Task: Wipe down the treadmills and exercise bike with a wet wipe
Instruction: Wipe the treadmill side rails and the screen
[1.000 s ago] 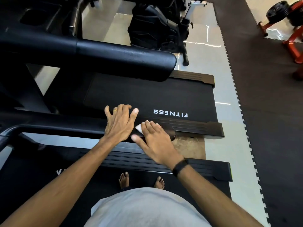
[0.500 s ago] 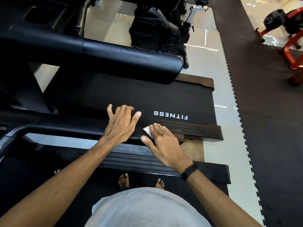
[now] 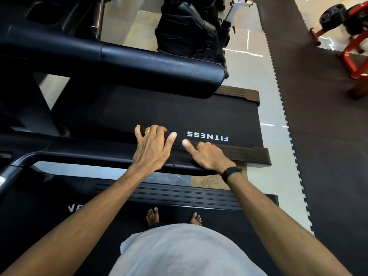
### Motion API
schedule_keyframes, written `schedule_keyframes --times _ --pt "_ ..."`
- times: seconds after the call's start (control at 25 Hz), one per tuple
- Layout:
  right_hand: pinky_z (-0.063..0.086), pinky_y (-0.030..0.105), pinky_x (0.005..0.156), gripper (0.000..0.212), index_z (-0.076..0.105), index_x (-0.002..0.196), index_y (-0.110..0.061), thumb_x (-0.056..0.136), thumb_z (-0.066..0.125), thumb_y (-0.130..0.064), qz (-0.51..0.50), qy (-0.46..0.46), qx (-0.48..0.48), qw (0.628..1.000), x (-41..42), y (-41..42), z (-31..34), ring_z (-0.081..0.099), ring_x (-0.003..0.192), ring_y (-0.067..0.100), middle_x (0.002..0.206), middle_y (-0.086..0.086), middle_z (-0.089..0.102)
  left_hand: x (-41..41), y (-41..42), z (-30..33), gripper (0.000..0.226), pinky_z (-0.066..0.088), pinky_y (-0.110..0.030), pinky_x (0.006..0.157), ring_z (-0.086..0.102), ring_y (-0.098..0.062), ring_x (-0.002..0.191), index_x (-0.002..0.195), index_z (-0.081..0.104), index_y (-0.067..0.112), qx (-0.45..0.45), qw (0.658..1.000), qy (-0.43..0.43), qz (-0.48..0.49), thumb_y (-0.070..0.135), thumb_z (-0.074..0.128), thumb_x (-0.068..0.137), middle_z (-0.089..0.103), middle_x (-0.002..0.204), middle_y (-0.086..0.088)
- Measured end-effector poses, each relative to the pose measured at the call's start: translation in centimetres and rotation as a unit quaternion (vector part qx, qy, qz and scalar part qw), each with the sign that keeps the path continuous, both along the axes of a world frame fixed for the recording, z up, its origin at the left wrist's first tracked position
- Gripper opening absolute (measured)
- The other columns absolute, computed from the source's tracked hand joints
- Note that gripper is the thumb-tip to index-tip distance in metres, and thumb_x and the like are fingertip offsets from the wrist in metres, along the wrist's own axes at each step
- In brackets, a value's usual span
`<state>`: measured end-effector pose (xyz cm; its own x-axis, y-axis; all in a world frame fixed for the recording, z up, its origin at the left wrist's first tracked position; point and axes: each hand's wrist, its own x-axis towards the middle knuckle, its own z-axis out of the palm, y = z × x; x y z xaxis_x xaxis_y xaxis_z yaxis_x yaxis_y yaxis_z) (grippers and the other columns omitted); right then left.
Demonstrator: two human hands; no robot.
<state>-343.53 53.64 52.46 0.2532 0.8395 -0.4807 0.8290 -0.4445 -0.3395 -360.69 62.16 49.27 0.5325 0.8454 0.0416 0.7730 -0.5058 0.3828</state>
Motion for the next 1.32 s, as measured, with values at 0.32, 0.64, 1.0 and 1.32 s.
schedule_keyframes --times 0.32,0.64,1.0,1.32 --pt "0.041 0.04 0.087 0.079 0.067 0.097 -0.013 0.096 0.015 -0.073 -0.035 -0.022 -0.005 0.999 3.4 -4.5 1.5 0.061 0.112 0.033 0.102 0.007 0.068 0.3 0.0 0.2 0.072 0.008 -0.057 0.118 0.055 -0.027 0.114 0.117 0.061 0.008 -0.009 1.0 0.002 0.013 0.059 0.012 0.099 0.062 0.115 -0.007" --pt "0.041 0.044 0.093 0.067 0.067 0.114 -0.035 0.097 0.013 -0.071 0.065 0.079 0.039 0.994 -0.6 -2.4 3.2 0.061 0.101 0.025 0.096 -0.001 0.071 0.3 0.1 0.1 0.07 0.009 -0.056 0.117 0.055 -0.026 0.112 0.115 0.061 0.01 -0.001 1.0 -0.003 0.012 0.059 0.013 0.1 0.061 0.114 -0.006" --pt "0.042 0.045 0.102 0.065 0.05 0.068 -0.017 0.105 0.018 -0.06 0.041 0.044 0.016 0.998 -0.8 -0.7 1.2 0.061 0.09 0.029 0.072 0.003 0.055 2.4 -0.2 -0.1 0.068 0.009 -0.058 0.115 0.056 -0.03 0.112 0.113 0.063 0.011 0.012 0.999 -0.005 -0.036 0.055 0.013 0.1 0.06 0.113 -0.006" --pt "0.007 0.045 0.125 0.089 0.051 0.138 -0.005 0.094 0.003 -0.066 0.053 -0.094 0.048 0.993 2.0 -8.0 0.7 0.04 0.14 0.021 0.141 0.011 0.054 8.2 -2.1 -0.2 0.066 0.003 -0.053 0.116 0.05 -0.025 0.119 0.112 0.063 0.017 -0.051 0.991 -0.07 -0.097 0.058 0.013 0.098 0.06 0.115 -0.001"
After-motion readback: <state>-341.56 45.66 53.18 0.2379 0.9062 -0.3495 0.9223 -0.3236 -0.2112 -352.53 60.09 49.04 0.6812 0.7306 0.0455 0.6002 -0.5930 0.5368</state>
